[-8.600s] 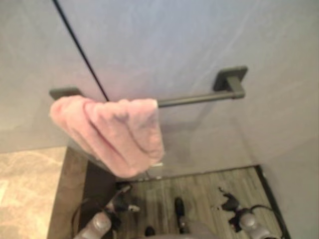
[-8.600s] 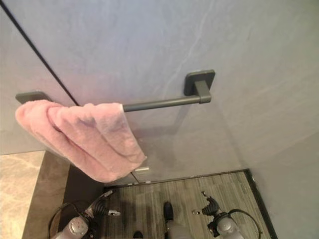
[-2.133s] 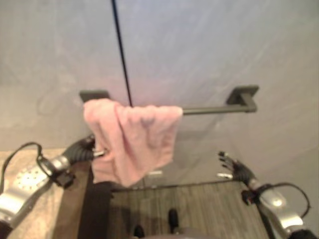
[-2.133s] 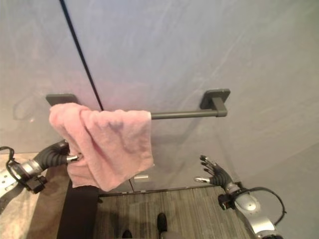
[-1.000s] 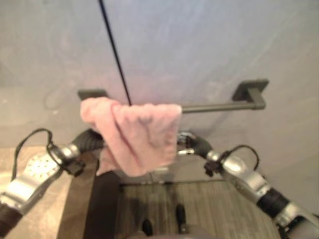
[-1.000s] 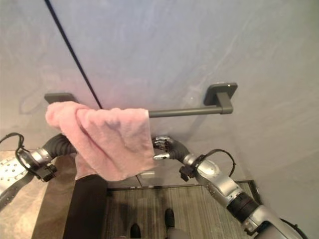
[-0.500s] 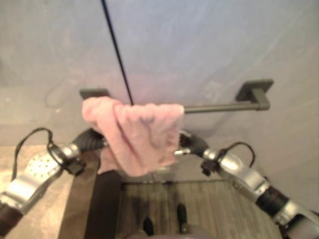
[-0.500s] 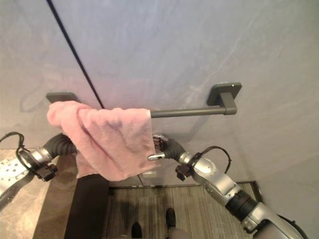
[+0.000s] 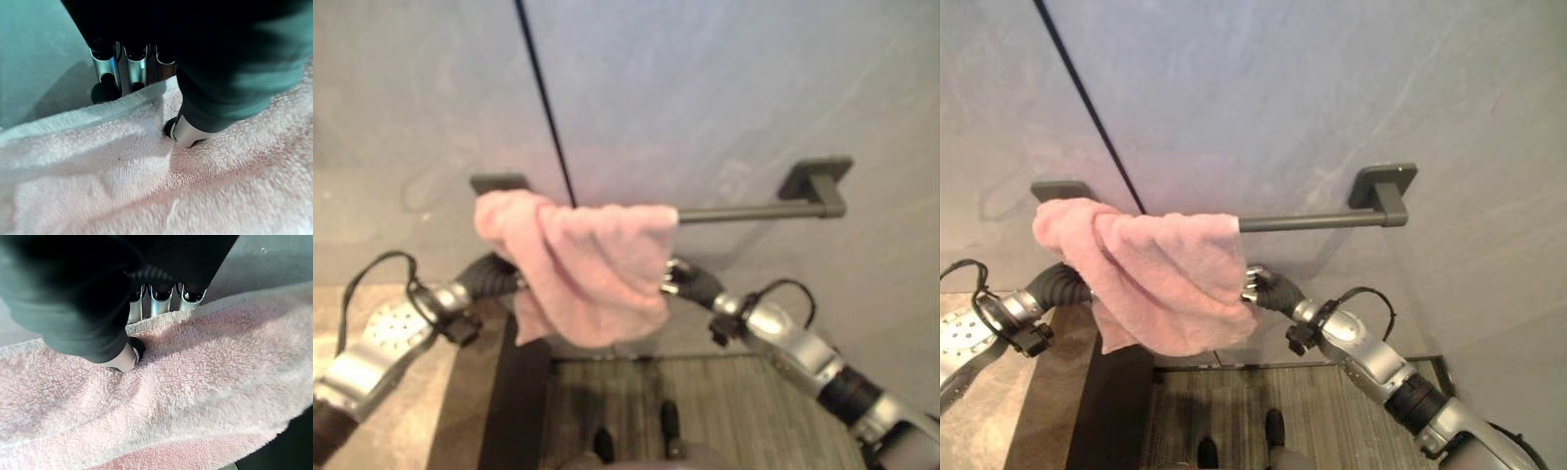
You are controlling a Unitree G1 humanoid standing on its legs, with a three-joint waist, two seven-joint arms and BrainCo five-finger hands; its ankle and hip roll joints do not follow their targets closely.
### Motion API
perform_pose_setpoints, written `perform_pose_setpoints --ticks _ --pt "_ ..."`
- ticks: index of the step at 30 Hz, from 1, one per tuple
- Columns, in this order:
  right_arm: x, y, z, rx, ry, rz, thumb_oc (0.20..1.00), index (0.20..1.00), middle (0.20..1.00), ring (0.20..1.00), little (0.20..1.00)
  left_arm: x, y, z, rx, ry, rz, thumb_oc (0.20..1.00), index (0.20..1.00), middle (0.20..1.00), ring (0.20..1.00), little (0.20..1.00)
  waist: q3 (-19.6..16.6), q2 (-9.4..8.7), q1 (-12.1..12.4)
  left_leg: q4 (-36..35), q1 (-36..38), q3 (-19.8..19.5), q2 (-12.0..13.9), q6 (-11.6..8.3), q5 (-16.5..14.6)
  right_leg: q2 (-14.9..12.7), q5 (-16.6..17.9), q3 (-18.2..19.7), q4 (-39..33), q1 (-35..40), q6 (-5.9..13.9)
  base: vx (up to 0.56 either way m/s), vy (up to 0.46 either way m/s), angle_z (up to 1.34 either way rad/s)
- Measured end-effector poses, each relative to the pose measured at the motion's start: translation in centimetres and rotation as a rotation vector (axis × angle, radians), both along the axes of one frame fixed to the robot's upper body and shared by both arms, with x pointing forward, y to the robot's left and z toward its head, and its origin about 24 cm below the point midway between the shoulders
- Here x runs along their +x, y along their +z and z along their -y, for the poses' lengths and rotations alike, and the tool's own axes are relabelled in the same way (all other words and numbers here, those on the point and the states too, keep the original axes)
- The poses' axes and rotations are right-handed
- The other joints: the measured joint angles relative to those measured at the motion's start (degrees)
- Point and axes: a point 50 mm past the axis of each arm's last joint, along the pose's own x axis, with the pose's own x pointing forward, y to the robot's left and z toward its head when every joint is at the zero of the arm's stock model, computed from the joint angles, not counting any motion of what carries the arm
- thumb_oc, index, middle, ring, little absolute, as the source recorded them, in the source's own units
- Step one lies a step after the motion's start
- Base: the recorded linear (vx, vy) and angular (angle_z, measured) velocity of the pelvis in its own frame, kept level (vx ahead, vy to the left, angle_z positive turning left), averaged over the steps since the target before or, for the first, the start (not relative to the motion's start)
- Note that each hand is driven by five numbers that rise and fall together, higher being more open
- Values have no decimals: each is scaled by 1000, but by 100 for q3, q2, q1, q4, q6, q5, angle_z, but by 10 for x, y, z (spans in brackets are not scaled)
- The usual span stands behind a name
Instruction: Put brush and paste in cup on sink, flatten towel.
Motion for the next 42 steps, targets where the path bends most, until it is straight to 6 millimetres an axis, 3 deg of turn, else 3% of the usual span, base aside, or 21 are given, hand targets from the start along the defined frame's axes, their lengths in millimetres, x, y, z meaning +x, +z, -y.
perform_pose_setpoints --ticks 9,13,16,17,19,22,26,32,34,37,42 --pt "0 4 3 -9 -12 27 291 291 291 291 291 -1 0 1 -7 9 16 200 200 200 200 200 -31 -55 -13 1 -4 0 1 0 0 -2 -2 -1 -4 -4 2 0 0 0" --pt "-5 8 19 34 -100 75 275 275 275 275 275 -4 -7 10 -105 18 30 200 200 200 200 200 -41 -70 -10 1 -12 -2 -2 0 -1 -3 -1 8 -14 -12 1 0 0 0" --pt "-5 7 26 -56 -113 111 238 238 238 238 238 -6 -11 17 -39 -30 9 200 200 200 200 200 -40 -72 -65 1 -11 11 -8 0 -1 -7 -4 6 -17 -21 5 8 -11 -3" --pt "-7 10 35 -2 -170 120 200 200 200 200 200 -5 -11 21 -100 -24 27 200 200 200 200 200 -49 -58 -101 1 -1 4 -3 0 0 -6 -1 5 -6 -4 1 -2 -17 4" --pt "-11 5 43 49 -243 109 200 200 200 200 200 -6 -14 25 -142 -22 24 200 200 200 200 200 -53 -66 -102 1 17 9 5 0 -1 3 -2 13 -15 12 2 5 -9 -2" --pt "-20 26 52 30 -243 220 200 200 200 200 200 -12 6 34 -163 -81 101 200 200 200 200 200 -56 -63 -233 0 24 37 1 1 -3 0 -21 27 -18 7 26 5 -14 -4" --pt "-21 26 54 47 -271 232 200 200 200 200 200 -11 5 37 -136 -99 104 200 200 200 200 200 -73 -61 -255 -2 44 127 6 0 -8 14 -49 117 -23 -6 17 -4 -16 -11" --pt "-28 6 51 118 -292 123 200 200 200 200 200 -11 2 40 -169 -93 103 200 200 200 200 200 -75 -36 -254 -1 45 132 8 -1 -7 19 -42 125 -23 -6 10 0 0 0" --pt "-27 18 54 146 -301 174 200 200 200 200 200 -16 20 40 -126 -120 177 200 200 200 200 200 -74 -38 -257 -1 39 124 6 -1 -9 16 -43 118 -23 -6 10 0 0 0" --pt "-26 23 56 172 -313 183 200 200 200 200 200 -17 26 41 -165 -128 205 200 200 200 200 200 -86 -22 -246 -1 44 117 4 0 -15 14 -37 116 -22 1 1 0 0 0" --pt "-31 40 46 185 -243 247 200 200 200 200 200 -34 43 30 -21 -119 254 200 200 200 200 200 -74 24 -206 0 0 106 13 -2 -16 14 -21 90 -21 -42 -24 0 -2 1"
